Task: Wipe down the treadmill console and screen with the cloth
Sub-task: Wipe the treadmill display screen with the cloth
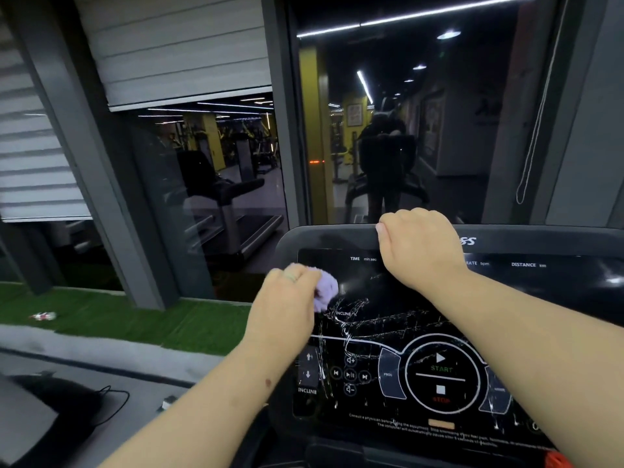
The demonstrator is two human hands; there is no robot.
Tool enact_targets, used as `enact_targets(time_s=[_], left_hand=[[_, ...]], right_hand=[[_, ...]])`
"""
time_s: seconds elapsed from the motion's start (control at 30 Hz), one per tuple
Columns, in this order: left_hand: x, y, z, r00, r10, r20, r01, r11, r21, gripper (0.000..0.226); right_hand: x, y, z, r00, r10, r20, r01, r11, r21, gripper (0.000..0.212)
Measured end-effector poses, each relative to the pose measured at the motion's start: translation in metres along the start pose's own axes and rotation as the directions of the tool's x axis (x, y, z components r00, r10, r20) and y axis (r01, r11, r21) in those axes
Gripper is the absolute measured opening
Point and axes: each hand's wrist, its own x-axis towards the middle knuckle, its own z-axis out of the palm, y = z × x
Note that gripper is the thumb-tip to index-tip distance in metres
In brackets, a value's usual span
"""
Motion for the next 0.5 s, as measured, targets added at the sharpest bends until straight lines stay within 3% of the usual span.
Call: enact_targets(time_s=[0.1, 0.27, 0.4, 0.5], left_hand=[[0.008, 0.008, -0.003, 0.986, -0.137, -0.098, 0.136, 0.991, -0.015, 0.031], [-0.021, 0.017, 0.007, 0.996, 0.009, 0.087, -0.01, 1.0, 0.004, 0.032], [0.011, 0.001, -0.007, 0.986, -0.153, -0.061, 0.152, 0.988, -0.02, 0.035], [-0.017, 0.022, 0.015, 0.993, -0.109, 0.034, 0.108, 0.994, 0.034, 0.028]], right_hand=[[0.001, 0.002, -0.001, 1.0, -0.002, 0.006, 0.002, 1.0, 0.002, 0.038], [-0.001, 0.001, 0.0, 1.0, 0.001, -0.01, -0.001, 1.0, -0.005, 0.037], [0.0, 0.002, -0.001, 1.0, 0.0, -0.013, 0.0, 1.0, 0.009, 0.037], [0.0, 0.002, 0.0, 1.0, 0.008, -0.003, -0.008, 1.0, 0.005, 0.037]])
